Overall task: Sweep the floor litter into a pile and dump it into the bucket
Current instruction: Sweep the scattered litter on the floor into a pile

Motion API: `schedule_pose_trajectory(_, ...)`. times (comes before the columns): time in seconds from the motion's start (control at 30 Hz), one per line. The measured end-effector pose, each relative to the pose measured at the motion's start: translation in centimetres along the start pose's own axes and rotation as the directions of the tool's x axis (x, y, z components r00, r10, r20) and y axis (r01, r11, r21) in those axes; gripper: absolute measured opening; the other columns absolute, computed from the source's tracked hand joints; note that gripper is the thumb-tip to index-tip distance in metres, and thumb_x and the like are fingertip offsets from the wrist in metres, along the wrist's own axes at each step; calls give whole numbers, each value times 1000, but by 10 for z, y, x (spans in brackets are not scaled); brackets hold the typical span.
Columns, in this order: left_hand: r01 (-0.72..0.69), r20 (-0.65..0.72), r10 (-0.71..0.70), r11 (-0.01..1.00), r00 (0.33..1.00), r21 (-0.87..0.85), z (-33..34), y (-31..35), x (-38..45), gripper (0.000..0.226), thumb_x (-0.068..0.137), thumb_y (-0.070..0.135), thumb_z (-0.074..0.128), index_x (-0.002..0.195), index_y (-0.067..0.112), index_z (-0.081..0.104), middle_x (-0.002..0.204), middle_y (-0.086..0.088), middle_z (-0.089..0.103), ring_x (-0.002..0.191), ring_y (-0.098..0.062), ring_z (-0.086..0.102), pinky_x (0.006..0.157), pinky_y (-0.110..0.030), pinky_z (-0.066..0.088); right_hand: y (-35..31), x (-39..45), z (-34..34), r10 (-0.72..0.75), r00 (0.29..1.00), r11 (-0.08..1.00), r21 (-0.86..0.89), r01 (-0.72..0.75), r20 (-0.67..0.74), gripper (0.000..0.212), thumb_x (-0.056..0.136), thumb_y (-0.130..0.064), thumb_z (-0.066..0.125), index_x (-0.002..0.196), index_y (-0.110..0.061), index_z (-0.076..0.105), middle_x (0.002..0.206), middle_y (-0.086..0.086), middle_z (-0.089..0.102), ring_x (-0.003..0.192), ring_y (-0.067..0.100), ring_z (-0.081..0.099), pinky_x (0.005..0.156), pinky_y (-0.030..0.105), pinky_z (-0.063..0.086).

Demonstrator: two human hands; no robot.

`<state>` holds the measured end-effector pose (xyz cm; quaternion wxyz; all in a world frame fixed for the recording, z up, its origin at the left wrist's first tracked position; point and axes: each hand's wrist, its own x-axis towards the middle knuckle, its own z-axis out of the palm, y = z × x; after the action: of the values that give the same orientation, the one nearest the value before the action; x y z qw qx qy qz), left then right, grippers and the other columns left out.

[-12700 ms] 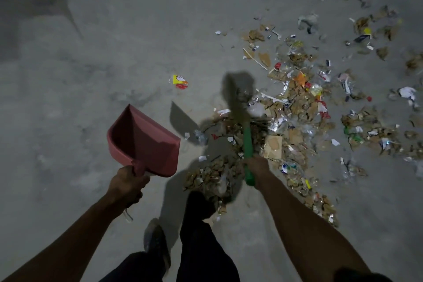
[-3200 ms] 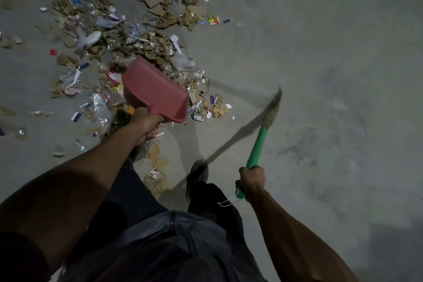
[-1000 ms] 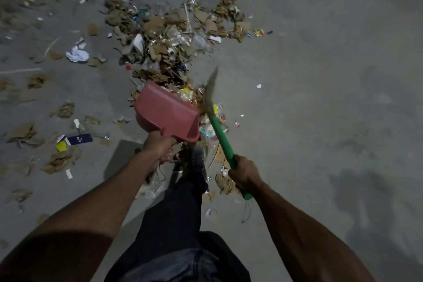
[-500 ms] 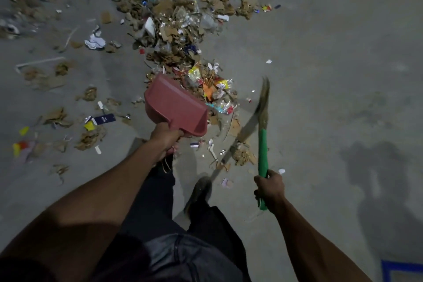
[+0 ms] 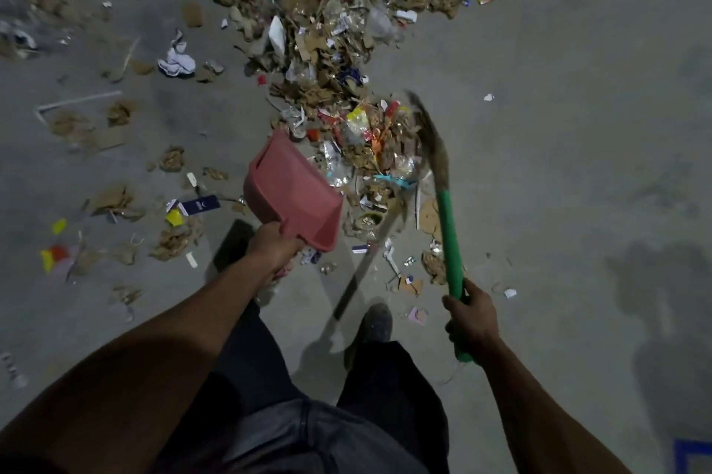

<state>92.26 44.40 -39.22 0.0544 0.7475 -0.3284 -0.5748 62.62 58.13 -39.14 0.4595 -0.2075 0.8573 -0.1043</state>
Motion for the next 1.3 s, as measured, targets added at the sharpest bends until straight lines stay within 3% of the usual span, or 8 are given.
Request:
schedule_pose_trajectory(0.13,26,87,-27,1000,996,12,-51,2,34,11,88,9,60,98,4,58,68,-13,55,43,-17,43,40,-22,35,-42,-7,45,147,988,985,103,-141,-52,45,90,-4,58,134,-3,50,84,18,63,54,25,58,47,31,53)
schedule_pose_trajectory(0.27,30,122,-31,1000,992,10,-103,4,66,9,91,12,60,99,9,58,73,-10,56,45,-13,43,38,-21,33,-104,9,96,213,977,973,-90,-215,-26,42,90,-7,62,130,1,50,85,15,60,56,23,61,45,30,54)
schedule_pose_trajectory(0.37,26,115,-32,998,993,49,-137,2,94,8,90,12,61,98,9,59,69,-8,58,39,-12,44,35,-21,32,-160,22,133,79,997,928,-367,-69,12,34,92,-12,61,123,-2,54,83,5,56,56,16,62,38,20,47)
schedule_pose_trajectory(0.47,22,78,-28,997,997,76,-166,0,118,9,87,15,61,94,11,61,67,-10,61,39,-17,47,40,-23,36,-211,33,163,-47,997,832,-549,76,66,30,90,-15,60,118,-9,54,87,3,58,68,15,63,52,24,52)
schedule_pose_trajectory(0.63,52,61,-52,999,997,2,-201,0,137,7,88,12,61,93,8,58,56,-6,51,37,-17,40,40,-22,32,-281,46,205,-224,956,702,-649,292,187,33,84,-9,60,117,-7,55,96,8,62,83,24,64,69,37,57)
schedule_pose_trajectory(0.97,0,-26,-1,999,1000,-32,-240,3,138,2,89,8,58,91,9,57,69,-9,56,48,-17,47,39,-22,35,-340,32,257,-443,813,388,-736,555,379,43,83,-9,53,126,-8,45,100,19,62,78,32,58,61,34,41)
schedule_pose_trajectory(1.07,-10,-31,8,998,999,-60,-234,2,124,4,92,11,59,90,9,56,68,-8,54,45,-15,43,37,-21,34,-299,11,238,-495,792,469,-657,590,358,36,83,-7,51,118,-14,48,90,11,63,75,28,60,57,32,47)
schedule_pose_trajectory(1.3,-44,3,43,999,999,30,-186,-1,62,7,90,8,59,96,8,56,69,-9,56,47,-17,46,39,-22,37,-138,-68,164,-309,932,844,-397,360,188,47,84,-12,60,129,-22,52,92,-1,62,70,15,63,58,29,56)
